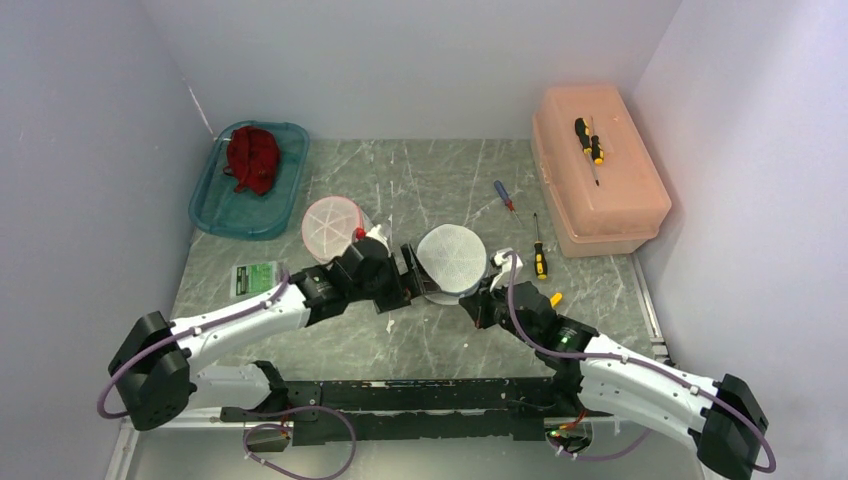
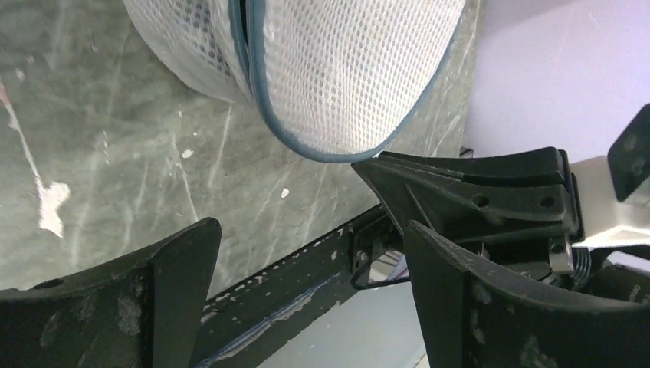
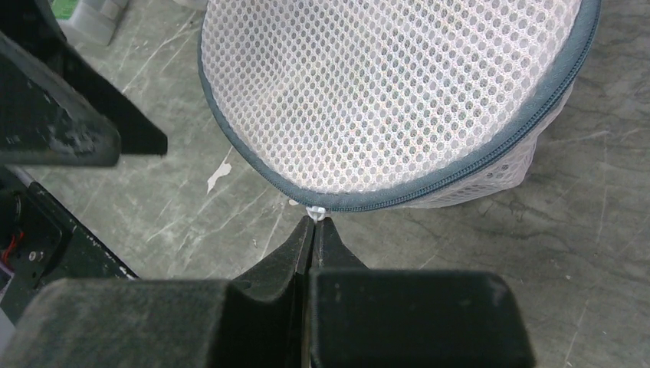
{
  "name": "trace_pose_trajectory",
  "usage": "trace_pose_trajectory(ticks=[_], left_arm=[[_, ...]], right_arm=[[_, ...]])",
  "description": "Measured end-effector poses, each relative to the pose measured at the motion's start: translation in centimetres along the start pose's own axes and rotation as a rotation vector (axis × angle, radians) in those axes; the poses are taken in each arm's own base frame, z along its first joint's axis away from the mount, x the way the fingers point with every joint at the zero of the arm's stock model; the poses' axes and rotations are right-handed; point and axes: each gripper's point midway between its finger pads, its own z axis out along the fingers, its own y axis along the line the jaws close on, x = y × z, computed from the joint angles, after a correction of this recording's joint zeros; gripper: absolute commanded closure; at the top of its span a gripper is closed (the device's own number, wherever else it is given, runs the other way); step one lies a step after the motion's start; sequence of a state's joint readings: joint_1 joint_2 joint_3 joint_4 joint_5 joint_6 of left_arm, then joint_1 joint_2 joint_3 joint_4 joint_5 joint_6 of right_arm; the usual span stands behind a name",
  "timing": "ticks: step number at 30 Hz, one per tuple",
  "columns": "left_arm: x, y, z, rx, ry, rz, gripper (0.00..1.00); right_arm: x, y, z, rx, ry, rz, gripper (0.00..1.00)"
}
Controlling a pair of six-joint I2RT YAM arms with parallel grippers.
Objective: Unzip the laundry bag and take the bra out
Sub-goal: Unzip the laundry bag at the center of the board.
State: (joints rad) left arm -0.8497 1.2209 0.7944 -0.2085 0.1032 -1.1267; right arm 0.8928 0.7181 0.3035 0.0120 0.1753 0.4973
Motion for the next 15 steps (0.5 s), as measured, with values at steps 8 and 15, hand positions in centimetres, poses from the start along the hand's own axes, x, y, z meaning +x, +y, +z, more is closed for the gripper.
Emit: trace_pose_trajectory(ticks=[8, 15], left_arm=[[0.2, -0.5, 3.3, -0.063, -0.066, -0.133, 0.13], [-0.2, -1.7, 6.5, -0.058, -0.073, -0.175, 0.35]], right_arm=[[0.4, 0.3, 0.3, -0.014, 0.017, -0.002, 1.0], [0.2, 0.5, 0.2, -0.024, 0.011, -0.003, 1.0]])
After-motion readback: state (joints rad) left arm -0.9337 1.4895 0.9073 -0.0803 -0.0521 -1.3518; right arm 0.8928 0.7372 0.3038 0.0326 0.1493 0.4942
